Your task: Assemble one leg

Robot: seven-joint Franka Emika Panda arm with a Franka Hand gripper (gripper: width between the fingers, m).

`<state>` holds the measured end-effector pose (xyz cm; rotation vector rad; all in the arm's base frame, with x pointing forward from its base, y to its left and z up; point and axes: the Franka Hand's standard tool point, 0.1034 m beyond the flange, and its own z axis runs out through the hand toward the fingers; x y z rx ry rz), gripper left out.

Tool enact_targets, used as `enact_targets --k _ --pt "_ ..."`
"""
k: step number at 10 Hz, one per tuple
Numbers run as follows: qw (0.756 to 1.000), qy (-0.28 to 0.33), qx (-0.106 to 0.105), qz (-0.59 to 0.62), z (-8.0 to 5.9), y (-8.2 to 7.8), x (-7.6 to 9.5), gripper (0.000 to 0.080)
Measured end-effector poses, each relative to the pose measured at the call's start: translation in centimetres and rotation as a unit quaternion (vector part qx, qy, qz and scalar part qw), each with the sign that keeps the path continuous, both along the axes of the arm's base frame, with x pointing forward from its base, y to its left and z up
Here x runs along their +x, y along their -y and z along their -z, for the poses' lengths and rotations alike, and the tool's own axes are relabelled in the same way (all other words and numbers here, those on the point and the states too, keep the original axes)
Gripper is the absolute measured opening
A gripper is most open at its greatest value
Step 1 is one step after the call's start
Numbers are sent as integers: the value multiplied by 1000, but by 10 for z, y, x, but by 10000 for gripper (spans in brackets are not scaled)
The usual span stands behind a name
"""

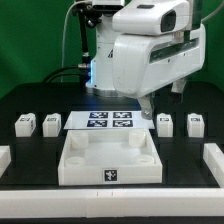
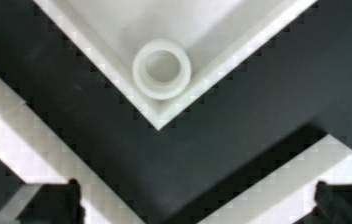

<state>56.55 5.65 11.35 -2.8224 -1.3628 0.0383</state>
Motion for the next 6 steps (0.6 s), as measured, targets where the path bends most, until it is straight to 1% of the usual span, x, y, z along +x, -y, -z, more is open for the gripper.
enact_targets --k 6 --pt "1000 0 0 0 0 0 0 650"
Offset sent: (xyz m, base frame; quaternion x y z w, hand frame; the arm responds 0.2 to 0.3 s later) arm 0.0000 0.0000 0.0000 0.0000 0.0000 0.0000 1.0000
